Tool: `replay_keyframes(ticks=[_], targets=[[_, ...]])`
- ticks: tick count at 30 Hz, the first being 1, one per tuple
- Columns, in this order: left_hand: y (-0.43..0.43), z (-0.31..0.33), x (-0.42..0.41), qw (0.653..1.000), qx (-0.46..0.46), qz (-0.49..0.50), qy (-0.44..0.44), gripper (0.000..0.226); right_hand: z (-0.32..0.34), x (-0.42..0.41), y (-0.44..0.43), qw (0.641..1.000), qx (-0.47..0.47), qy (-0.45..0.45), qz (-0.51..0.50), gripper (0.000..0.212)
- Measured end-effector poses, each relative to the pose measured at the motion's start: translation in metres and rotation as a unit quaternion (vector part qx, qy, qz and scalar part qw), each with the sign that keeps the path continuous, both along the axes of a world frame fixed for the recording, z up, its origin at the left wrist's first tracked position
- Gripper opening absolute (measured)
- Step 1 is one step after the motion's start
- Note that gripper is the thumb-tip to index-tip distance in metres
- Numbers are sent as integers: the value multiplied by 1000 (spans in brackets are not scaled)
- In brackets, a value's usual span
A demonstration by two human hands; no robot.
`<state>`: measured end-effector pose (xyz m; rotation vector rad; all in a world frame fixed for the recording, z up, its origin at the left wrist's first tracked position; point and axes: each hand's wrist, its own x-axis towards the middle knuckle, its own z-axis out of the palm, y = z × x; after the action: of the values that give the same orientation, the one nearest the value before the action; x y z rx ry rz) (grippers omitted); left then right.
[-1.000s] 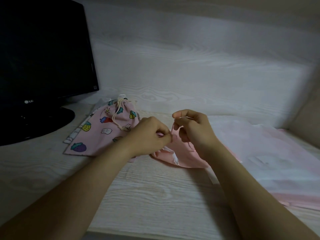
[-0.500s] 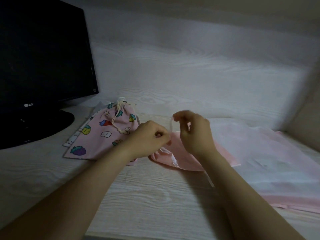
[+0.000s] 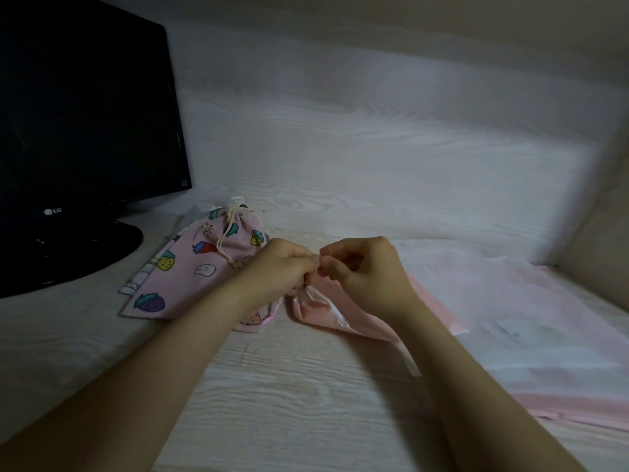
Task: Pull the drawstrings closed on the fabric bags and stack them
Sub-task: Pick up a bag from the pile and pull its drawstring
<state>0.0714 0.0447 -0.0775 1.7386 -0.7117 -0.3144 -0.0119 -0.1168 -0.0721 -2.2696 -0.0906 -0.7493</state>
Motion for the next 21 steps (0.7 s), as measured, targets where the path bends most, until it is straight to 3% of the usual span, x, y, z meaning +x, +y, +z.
replay_keyframes(ticks=[4,8,12,21], targets=[[1,-1,0,1000,10,5,-11,35,-4,4,0,995,-90,-19,-32,20],[-1,-3,2,1000,5,16,-25,28,-5,4,2,993,-89,-40,-65,16],[-1,-5,3,1000,6,19,-23,30,-2,-2,8,997,-67,-30,-28,8],[1,-2,5,999,-10,15,49,23,-2,1,4,984,-164,-65,-23,9]])
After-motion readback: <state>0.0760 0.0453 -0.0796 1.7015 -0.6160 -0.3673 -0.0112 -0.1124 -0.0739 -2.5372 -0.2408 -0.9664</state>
